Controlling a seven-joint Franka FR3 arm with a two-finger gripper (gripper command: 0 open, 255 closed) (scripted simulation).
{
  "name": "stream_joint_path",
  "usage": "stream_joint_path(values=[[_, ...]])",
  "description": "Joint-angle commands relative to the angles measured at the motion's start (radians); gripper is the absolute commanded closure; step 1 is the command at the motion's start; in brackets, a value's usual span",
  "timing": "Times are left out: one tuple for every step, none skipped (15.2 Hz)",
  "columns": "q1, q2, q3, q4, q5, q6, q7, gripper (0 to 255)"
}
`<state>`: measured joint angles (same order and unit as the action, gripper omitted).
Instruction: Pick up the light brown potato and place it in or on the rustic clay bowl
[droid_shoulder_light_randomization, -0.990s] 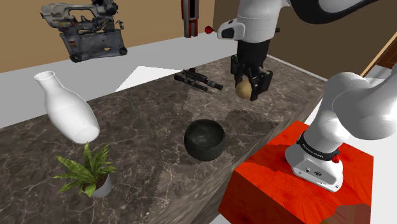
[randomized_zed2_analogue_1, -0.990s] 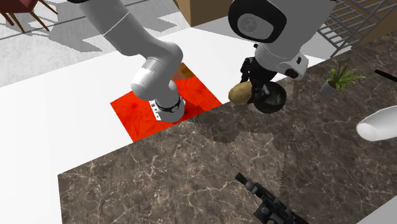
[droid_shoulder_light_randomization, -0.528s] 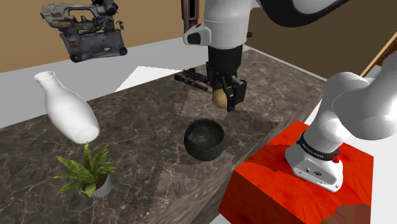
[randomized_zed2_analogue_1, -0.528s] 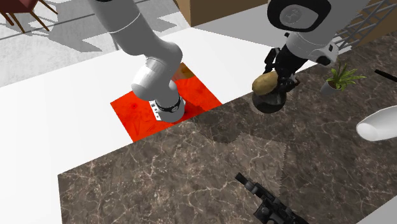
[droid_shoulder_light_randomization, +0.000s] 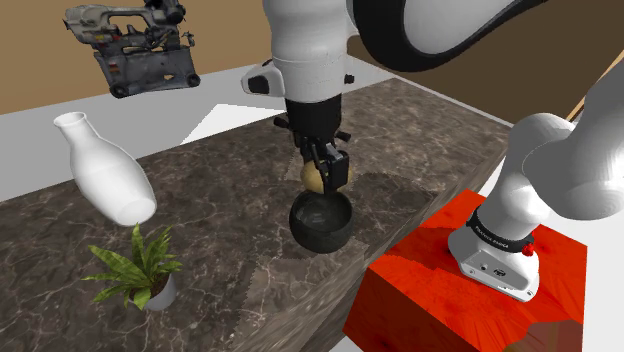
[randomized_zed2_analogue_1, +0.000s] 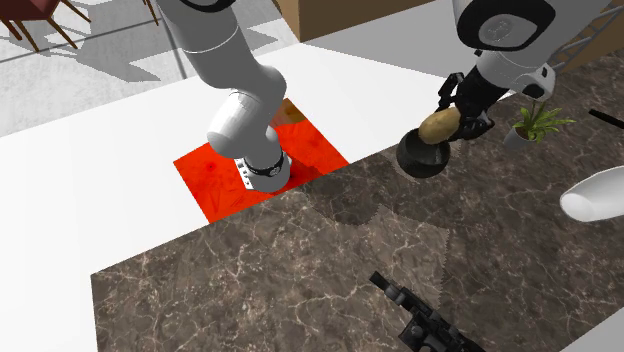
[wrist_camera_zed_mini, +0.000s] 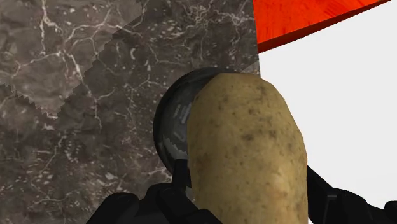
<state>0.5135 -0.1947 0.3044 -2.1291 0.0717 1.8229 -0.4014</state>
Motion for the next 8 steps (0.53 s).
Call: stream_joint_path(values=[[0.000, 0.006, 0.001, -0.019, -0.001, 0.026, 0.000, 255], [0.000, 0.010, 0.002, -0.030, -0.001, 0.039, 0.001, 255], [0.000, 0.013, 0.003, -0.040, -0.002, 0.053, 0.001, 255], [0.001, 0.017, 0.004, -0.050, -0.003, 0.067, 0.002, 255], [0.001, 0.021, 0.004, -0.059, -0.003, 0.080, 0.003, 255], [0.001, 0.025, 0.005, -0.069, -0.004, 0.094, 0.003, 255], [0.001, 0.030, 0.006, -0.078, -0.005, 0.107, 0.004, 255], [0.001, 0.034, 0.007, -0.087, -0.006, 0.121, 0.005, 255]])
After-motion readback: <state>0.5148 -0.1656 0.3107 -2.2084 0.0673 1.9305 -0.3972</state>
